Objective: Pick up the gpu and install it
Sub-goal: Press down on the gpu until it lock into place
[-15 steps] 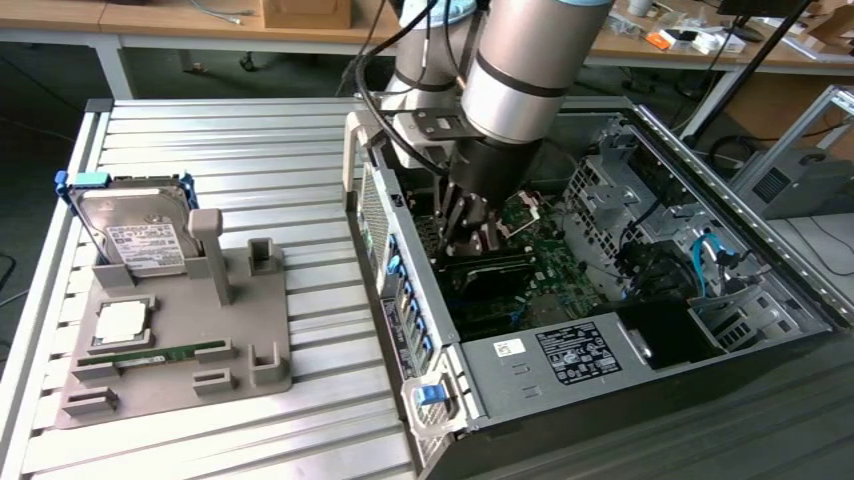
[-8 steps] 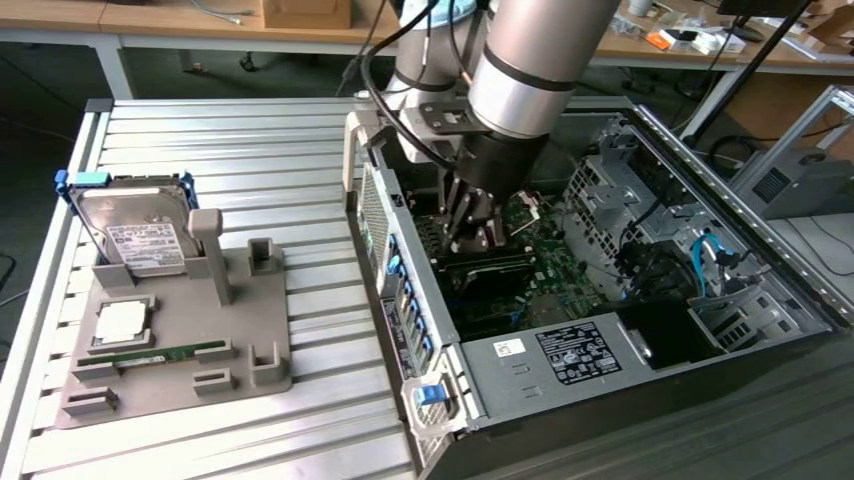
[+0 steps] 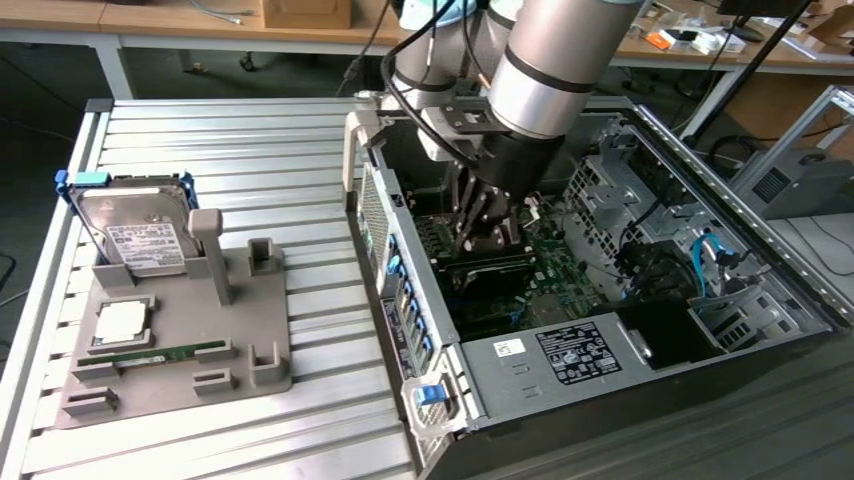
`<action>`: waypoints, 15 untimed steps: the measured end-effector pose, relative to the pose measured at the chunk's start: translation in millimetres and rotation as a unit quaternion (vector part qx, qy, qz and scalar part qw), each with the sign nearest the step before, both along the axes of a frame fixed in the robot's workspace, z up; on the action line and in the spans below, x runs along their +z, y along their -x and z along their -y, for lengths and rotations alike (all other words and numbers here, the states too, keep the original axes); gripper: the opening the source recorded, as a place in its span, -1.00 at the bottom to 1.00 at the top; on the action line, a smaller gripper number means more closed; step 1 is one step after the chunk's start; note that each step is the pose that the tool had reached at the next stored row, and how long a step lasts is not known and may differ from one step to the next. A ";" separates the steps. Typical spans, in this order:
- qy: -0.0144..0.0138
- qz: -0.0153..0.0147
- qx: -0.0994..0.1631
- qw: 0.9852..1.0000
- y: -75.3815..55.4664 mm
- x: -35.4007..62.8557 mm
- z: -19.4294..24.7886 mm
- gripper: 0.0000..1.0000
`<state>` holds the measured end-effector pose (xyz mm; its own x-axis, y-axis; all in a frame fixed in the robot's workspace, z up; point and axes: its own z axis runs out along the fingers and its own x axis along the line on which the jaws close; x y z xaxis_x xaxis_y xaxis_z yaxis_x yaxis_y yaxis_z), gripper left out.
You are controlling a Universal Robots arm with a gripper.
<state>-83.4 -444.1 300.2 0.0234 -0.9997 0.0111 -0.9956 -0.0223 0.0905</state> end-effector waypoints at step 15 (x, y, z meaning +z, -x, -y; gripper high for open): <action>0.000 -0.003 0.000 1.000 -0.6 -9.0 -5.2 -0.79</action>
